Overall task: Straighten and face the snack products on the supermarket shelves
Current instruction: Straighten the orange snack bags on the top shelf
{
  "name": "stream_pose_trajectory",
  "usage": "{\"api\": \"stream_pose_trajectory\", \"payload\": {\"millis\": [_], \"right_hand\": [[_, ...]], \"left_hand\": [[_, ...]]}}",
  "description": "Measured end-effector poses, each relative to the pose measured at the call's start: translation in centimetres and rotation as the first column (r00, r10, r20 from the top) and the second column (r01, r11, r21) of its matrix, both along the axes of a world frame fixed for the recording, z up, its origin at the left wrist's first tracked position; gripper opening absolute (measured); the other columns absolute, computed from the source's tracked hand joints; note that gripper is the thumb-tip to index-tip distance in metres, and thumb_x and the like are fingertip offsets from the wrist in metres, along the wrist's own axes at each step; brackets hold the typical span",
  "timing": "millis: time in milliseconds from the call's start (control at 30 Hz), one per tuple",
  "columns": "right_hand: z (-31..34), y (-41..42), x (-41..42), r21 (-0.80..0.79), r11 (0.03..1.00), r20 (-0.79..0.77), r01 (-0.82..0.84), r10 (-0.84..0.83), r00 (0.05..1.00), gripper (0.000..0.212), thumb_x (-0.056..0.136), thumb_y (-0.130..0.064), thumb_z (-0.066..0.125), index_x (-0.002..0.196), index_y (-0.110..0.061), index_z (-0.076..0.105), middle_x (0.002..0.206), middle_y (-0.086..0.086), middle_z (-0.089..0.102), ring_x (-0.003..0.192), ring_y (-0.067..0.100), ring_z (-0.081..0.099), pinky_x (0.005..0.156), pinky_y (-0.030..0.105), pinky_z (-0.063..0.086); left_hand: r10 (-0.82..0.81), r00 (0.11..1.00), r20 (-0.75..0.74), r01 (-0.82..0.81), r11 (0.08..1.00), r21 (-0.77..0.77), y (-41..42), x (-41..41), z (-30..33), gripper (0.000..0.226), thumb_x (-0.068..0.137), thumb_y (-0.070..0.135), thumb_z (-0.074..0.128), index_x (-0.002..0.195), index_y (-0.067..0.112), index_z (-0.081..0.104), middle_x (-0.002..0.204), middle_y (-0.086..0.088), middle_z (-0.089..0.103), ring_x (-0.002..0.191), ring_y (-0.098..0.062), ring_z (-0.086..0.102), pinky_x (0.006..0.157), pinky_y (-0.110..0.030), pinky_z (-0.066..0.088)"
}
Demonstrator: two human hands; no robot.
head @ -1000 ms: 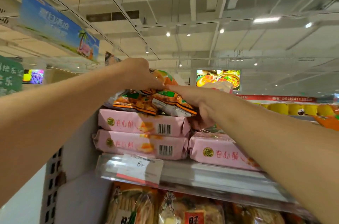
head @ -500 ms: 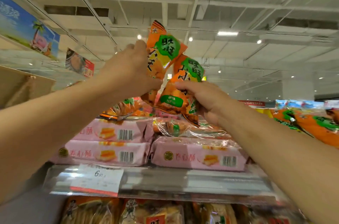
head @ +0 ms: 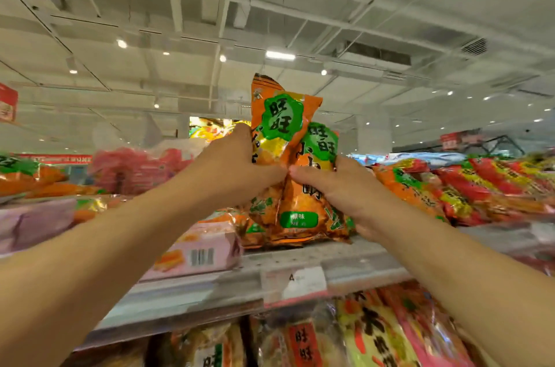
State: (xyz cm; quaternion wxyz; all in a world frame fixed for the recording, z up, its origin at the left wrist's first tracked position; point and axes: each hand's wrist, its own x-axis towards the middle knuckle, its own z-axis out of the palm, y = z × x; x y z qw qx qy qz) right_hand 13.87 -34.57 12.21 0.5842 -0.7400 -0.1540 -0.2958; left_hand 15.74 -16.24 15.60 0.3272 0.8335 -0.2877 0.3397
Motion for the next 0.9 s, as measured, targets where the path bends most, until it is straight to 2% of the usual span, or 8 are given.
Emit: {"api": "stream_pose_trajectory", "payload": {"millis": [200, 367, 467, 633, 700, 767, 833, 900], "right_hand": [[-1.9, -11.2, -0.3, -0.118, 0.987, 0.049, 0.109, -0.104, 0.993, 0.038, 0.070, -0.041, 0.079, 0.103, -0.028, 0.065, 0.092, -0.006, 0.074, 0.084, 0.015, 0.071, 0.083, 0.044, 0.057], [-1.5, -21.7, 0.7, -0.164, 0.977, 0.091, 0.139, -0.125, 0.988, 0.030, 0.072, -0.037, 0.080, 0.095, -0.034, 0.061, 0.083, -0.019, 0.071, 0.073, -0.001, 0.068, 0.067, 0.024, 0.055], [-0.9, -26.5, 1.9, -0.145, 0.982, 0.076, 0.123, -0.113, 0.991, 0.037, 0.073, -0.033, 0.080, 0.103, -0.034, 0.059, 0.093, -0.011, 0.071, 0.085, 0.008, 0.069, 0.073, 0.031, 0.056], [0.9, -31.1, 4.2, -0.142, 0.968, 0.116, 0.205, -0.190, 0.975, 0.042, 0.073, -0.032, 0.080, 0.109, -0.030, 0.057, 0.094, -0.011, 0.067, 0.086, 0.008, 0.065, 0.066, 0.025, 0.048], [0.9, -32.1, 5.2, -0.154, 0.963, 0.109, 0.219, -0.204, 0.973, 0.041, 0.072, -0.033, 0.080, 0.108, -0.029, 0.059, 0.092, -0.011, 0.068, 0.082, 0.005, 0.065, 0.063, 0.024, 0.048], [0.2, -32.5, 5.8, -0.193, 0.952, 0.104, 0.236, -0.219, 0.970, 0.027, 0.071, -0.034, 0.080, 0.092, -0.034, 0.063, 0.076, -0.016, 0.069, 0.068, -0.004, 0.064, 0.052, 0.017, 0.046], [-0.9, -32.4, 6.4, -0.223, 0.945, 0.106, 0.240, -0.222, 0.969, 0.017, 0.072, -0.034, 0.079, 0.080, -0.038, 0.064, 0.070, -0.016, 0.069, 0.066, -0.002, 0.065, 0.059, 0.022, 0.053], [-2.0, -32.1, 6.7, -0.241, 0.934, 0.106, 0.265, -0.246, 0.964, 0.020, 0.072, -0.038, 0.078, 0.082, -0.035, 0.061, 0.076, -0.013, 0.069, 0.073, 0.003, 0.065, 0.070, 0.028, 0.054]], "left_hand": [[0.024, 0.998, 0.064, -0.025, 1.000, 0.012, -10.0, 0.3, -2.2, 0.055, 0.077, 0.052, 0.071, 0.109, 0.028, 0.034, 0.084, 0.012, 0.056, 0.070, -0.003, 0.054, 0.050, -0.023, 0.037], [0.158, 0.985, 0.065, -0.157, 0.987, -0.016, -17.8, 2.0, -3.5, 0.064, 0.078, 0.055, 0.071, 0.119, 0.024, 0.033, 0.082, 0.012, 0.052, 0.066, -0.007, 0.054, 0.047, -0.023, 0.035], [0.218, 0.975, 0.034, -0.216, 0.974, -0.061, -20.8, 3.2, -3.6, 0.065, 0.077, 0.052, 0.072, 0.120, 0.023, 0.033, 0.084, 0.009, 0.054, 0.067, -0.010, 0.056, 0.049, -0.026, 0.041], [0.311, 0.950, -0.039, -0.314, 0.941, -0.129, -23.5, 4.8, -3.6, 0.065, 0.074, 0.052, 0.076, 0.106, 0.025, 0.027, 0.078, 0.010, 0.051, 0.064, -0.003, 0.049, 0.044, -0.021, 0.032], [0.283, 0.956, -0.079, -0.293, 0.940, -0.175, -24.5, 5.3, -3.8, 0.068, 0.071, 0.051, 0.079, 0.107, 0.024, 0.029, 0.081, 0.010, 0.052, 0.068, -0.004, 0.050, 0.047, -0.022, 0.033], [0.242, 0.965, -0.101, -0.258, 0.946, -0.195, -25.8, 5.9, -4.3, 0.069, 0.069, 0.053, 0.080, 0.109, 0.023, 0.032, 0.084, 0.010, 0.053, 0.073, -0.003, 0.051, 0.051, -0.023, 0.036], [0.244, 0.963, -0.116, -0.260, 0.954, -0.151, -27.3, 6.4, -5.0, 0.070, 0.070, 0.056, 0.077, 0.114, 0.021, 0.035, 0.086, 0.010, 0.054, 0.074, -0.005, 0.052, 0.054, -0.024, 0.039], [0.267, 0.954, -0.135, -0.281, 0.954, -0.099, -28.7, 6.8, -5.7, 0.080, 0.073, 0.057, 0.075, 0.127, 0.015, 0.034, 0.096, 0.004, 0.058, 0.080, -0.015, 0.056, 0.063, -0.029, 0.045]]}}
